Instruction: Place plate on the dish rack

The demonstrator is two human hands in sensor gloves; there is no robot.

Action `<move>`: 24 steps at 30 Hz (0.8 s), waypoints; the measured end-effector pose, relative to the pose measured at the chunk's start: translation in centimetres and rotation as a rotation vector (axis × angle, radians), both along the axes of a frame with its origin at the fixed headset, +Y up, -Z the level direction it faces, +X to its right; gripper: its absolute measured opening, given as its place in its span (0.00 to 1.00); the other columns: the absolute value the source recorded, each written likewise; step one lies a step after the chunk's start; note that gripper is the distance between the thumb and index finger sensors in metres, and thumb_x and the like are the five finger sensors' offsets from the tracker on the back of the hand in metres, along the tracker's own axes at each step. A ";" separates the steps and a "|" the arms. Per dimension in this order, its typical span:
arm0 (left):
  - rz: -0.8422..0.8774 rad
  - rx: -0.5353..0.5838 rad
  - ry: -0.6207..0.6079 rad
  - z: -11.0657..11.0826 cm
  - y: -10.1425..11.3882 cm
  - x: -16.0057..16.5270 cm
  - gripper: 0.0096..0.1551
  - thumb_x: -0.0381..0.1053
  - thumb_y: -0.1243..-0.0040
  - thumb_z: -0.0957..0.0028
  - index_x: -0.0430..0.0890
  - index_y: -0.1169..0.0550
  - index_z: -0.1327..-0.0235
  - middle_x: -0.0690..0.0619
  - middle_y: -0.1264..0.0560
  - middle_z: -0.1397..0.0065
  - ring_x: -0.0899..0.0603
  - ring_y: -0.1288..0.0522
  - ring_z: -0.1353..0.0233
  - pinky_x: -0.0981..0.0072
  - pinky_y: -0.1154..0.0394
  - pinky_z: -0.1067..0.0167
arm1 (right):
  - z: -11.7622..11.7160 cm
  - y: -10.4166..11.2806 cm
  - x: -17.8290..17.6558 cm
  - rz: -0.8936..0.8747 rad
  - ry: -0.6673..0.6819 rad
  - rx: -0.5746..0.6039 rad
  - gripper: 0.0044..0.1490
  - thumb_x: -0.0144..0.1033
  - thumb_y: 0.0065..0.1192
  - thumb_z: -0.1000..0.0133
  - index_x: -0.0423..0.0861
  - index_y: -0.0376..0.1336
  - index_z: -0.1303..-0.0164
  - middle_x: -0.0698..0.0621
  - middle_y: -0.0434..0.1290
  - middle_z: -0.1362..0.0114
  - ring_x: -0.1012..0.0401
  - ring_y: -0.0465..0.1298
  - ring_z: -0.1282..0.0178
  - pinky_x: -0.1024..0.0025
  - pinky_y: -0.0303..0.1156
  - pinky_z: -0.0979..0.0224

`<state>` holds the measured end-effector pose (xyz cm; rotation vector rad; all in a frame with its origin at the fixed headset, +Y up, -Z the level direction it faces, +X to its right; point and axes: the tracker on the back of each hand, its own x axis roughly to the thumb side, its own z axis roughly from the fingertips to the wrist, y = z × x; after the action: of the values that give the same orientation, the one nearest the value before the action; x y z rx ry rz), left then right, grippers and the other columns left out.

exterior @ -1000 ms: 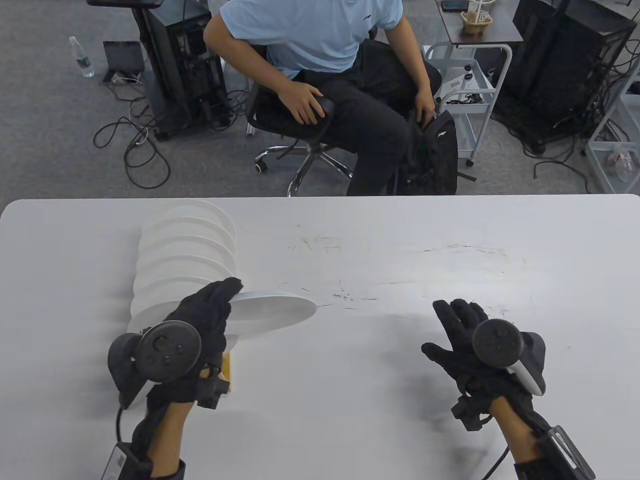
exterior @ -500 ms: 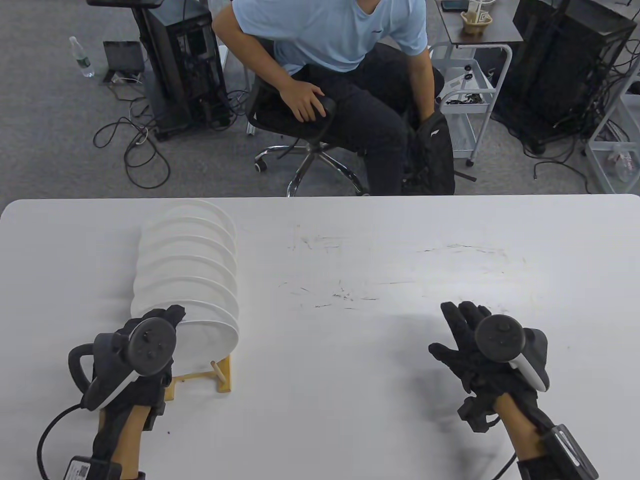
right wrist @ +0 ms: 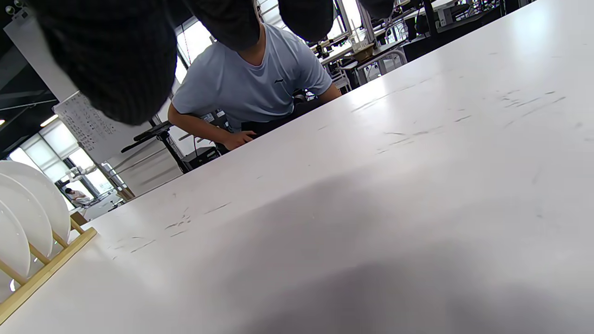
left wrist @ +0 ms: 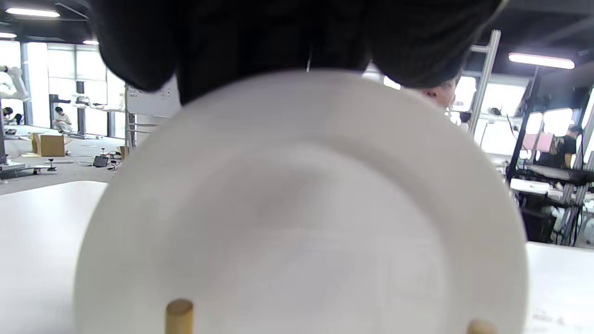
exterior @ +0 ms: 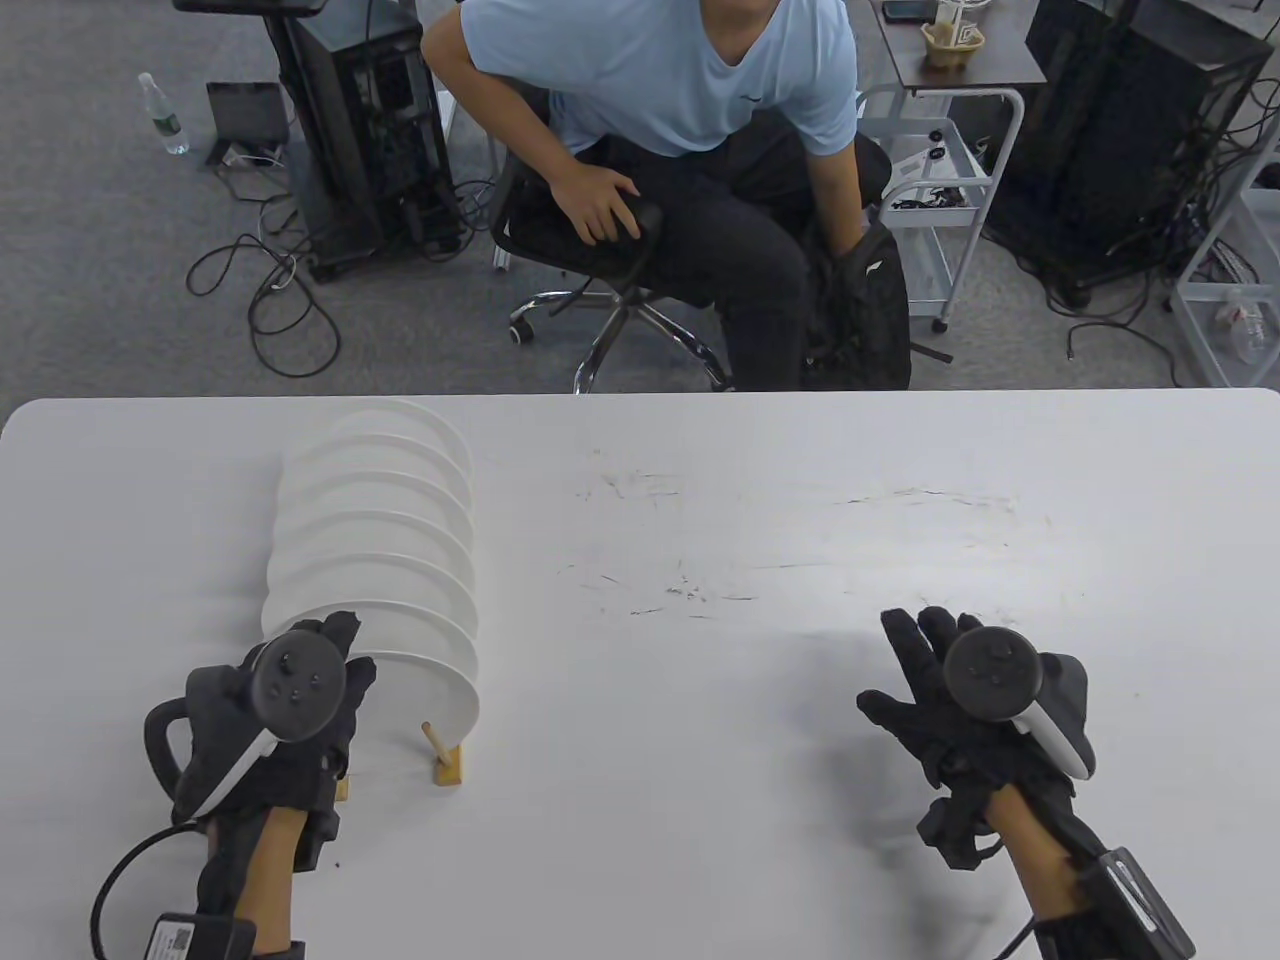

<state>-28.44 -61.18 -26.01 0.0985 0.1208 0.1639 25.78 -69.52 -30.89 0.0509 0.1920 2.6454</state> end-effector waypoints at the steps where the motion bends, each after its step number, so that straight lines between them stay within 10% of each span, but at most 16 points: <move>1: 0.013 0.019 0.011 0.3 0.4 0.0 0.36 0.61 0.41 0.47 0.51 0.26 0.24 0.43 0.29 0.21 0.24 0.30 0.25 0.31 0.33 0.32 | 0.0 0.0 0.0 0.001 0.000 -0.003 0.53 0.52 0.63 0.46 0.50 0.42 0.17 0.39 0.37 0.12 0.31 0.34 0.16 0.23 0.33 0.25; 9: 0.166 0.189 -0.070 0.4 2.1 4.9 0.49 0.71 0.47 0.48 0.53 0.42 0.14 0.44 0.49 0.11 0.23 0.57 0.16 0.28 0.55 0.25 | 0.1 0.2 0.0 -0.002 -0.006 -0.002 0.53 0.53 0.61 0.45 0.49 0.40 0.17 0.39 0.34 0.13 0.31 0.31 0.17 0.24 0.29 0.26; 24: 0.183 0.072 -0.289 -2.8 -6.2 13.7 0.56 0.79 0.51 0.52 0.56 0.47 0.13 0.44 0.55 0.11 0.25 0.65 0.16 0.30 0.63 0.26 | 0.0 -0.4 -0.2 0.019 0.011 -0.037 0.55 0.52 0.61 0.45 0.48 0.37 0.17 0.39 0.29 0.14 0.32 0.23 0.20 0.25 0.22 0.29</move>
<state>-14.78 -67.34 -28.78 0.1347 -0.1650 0.3635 25.56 -69.95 -30.93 0.0514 0.2461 2.6599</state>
